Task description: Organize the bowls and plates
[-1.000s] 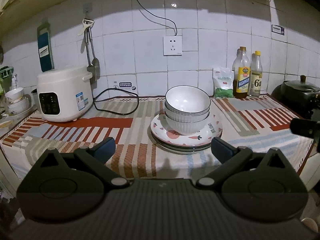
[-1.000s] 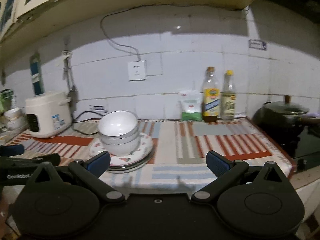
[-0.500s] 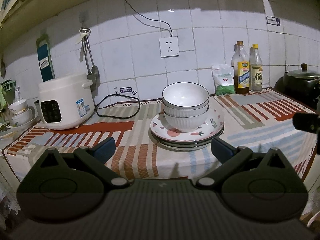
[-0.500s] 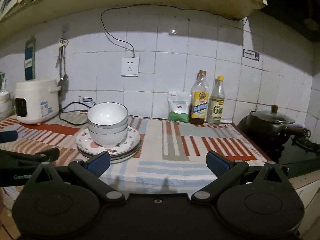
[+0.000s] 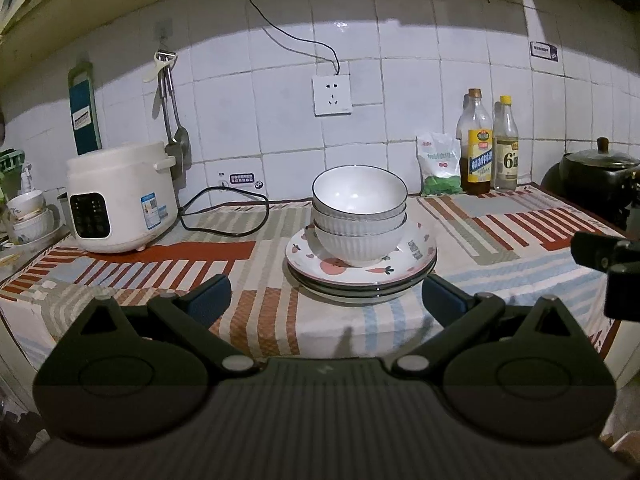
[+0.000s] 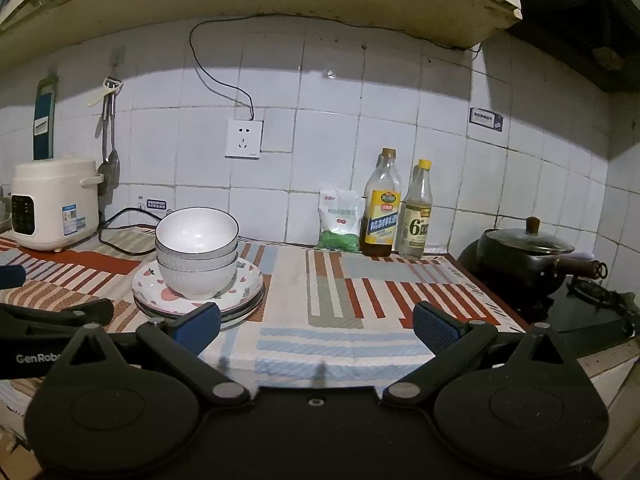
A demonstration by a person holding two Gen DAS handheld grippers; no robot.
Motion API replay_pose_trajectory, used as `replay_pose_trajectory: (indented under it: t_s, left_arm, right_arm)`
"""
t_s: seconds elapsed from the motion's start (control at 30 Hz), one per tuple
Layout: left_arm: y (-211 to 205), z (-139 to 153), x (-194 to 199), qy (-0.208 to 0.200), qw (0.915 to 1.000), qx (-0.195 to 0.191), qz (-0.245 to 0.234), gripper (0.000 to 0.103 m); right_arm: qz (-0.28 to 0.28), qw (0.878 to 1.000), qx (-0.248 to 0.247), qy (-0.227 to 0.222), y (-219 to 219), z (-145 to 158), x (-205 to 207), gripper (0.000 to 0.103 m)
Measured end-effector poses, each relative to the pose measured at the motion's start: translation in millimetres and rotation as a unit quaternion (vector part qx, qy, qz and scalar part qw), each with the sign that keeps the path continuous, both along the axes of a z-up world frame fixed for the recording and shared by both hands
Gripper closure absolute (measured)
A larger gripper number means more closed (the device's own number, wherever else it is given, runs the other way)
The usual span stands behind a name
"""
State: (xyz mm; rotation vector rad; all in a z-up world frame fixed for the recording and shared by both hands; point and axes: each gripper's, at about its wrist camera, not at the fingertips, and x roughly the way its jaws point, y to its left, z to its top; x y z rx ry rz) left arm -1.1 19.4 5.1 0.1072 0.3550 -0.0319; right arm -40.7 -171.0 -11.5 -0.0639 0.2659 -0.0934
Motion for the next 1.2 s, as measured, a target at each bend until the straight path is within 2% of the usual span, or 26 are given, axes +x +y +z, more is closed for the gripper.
replay_pose_trajectory:
  t_s: [0.4,0.87,1.2]
  left_arm:
    - [0.9,-2.0,-2.7,0.002,1.0,0.0,0.0,0.0]
    - [4.9,-2.4,-5.5,-0.001,1.0,-0.008,-0.002,0.0]
    - [4.5,-2.7,-4.7,0.003,1.0,-0.008,-0.001,0.0]
  right_arm:
    - [-0.004,1.0,-0.012,-0.003,4.7,-1.9,-3.5,0.0]
    - [-0.019,1.0,0.01,0.006,-2.8,-5.8,-0.5,0.0]
    - [-0.018,1.0,0.003,0.004,-1.7,-4.8,-2.3,0.0]
